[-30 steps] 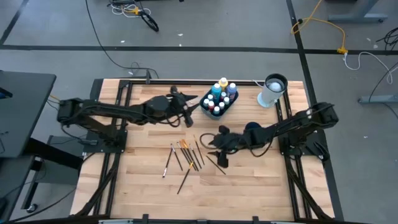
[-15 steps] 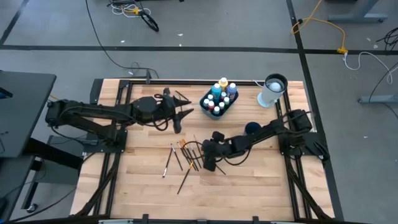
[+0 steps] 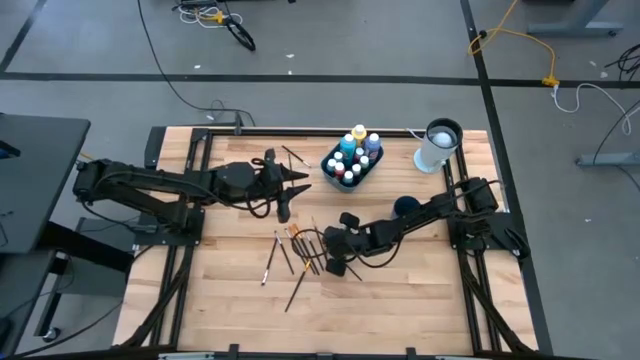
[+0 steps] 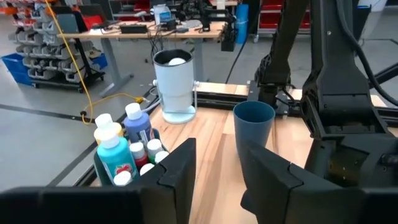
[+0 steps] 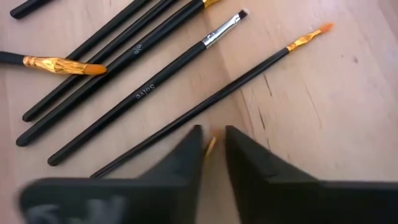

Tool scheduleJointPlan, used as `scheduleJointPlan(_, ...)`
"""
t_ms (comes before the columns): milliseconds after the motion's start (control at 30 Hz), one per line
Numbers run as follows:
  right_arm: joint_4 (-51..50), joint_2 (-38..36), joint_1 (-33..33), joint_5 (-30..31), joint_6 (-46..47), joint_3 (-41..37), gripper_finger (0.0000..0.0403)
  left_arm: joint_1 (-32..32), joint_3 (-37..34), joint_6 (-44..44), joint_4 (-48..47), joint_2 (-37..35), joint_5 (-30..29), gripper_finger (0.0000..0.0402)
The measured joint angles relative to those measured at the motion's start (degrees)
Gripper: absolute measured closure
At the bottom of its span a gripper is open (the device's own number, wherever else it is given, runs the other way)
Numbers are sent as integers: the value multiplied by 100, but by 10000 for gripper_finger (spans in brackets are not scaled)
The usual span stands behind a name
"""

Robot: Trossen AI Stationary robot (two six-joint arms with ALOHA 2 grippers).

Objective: Pick & Place Paint Supplies
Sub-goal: Put the golden paint brush into the blue cup

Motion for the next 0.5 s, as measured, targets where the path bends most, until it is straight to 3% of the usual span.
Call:
scheduleJointPlan(100,-16,4,-6,-15,-4,-2,391,2,0,-101,-39,0,-39,275)
scheduleJointPlan(333,-160,-231,-19,-185,-111,-35,400,2,0,-107,-64,2,-42,293)
scheduleJointPlan(500,-675,-1090,29,-84,-260,-48,401,2,0,-107,-83,2,-39,307)
